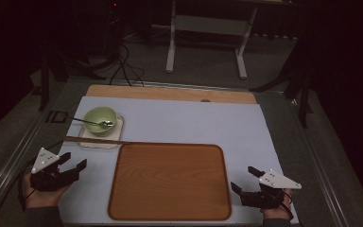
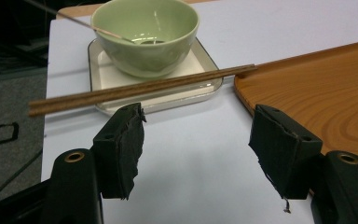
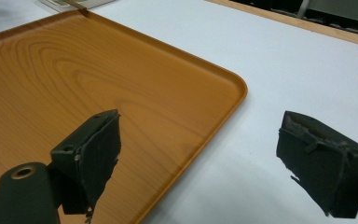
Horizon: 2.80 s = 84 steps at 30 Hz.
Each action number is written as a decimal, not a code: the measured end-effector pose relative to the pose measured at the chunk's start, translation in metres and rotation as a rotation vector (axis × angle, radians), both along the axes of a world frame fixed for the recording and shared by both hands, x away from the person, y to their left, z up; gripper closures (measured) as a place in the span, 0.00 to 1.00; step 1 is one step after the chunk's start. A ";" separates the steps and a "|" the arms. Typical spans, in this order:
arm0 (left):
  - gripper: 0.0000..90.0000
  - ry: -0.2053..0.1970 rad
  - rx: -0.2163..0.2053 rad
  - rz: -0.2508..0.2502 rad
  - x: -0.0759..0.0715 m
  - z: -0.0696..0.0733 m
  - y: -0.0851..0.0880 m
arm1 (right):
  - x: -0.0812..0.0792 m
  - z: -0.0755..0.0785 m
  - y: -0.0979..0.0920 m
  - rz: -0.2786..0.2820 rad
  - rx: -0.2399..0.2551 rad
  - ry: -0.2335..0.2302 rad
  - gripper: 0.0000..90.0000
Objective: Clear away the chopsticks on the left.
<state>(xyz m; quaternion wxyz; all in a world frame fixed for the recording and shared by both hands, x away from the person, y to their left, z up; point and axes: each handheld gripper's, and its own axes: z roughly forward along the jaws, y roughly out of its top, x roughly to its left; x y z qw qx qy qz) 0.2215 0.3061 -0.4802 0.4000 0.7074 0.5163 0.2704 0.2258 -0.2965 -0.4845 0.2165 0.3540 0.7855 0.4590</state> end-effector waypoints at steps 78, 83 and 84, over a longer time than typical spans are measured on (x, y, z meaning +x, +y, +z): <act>0.86 0.135 0.305 -0.250 0.106 -0.040 -0.021 | 0.006 0.000 -0.001 -0.001 0.015 0.019 0.15; 0.95 0.135 0.345 -0.251 0.106 -0.037 -0.026 | 0.006 0.000 -0.001 0.001 0.016 0.020 0.15; 0.95 0.137 0.349 -0.252 0.106 -0.037 -0.027 | 0.006 0.000 -0.001 0.002 0.016 0.021 0.15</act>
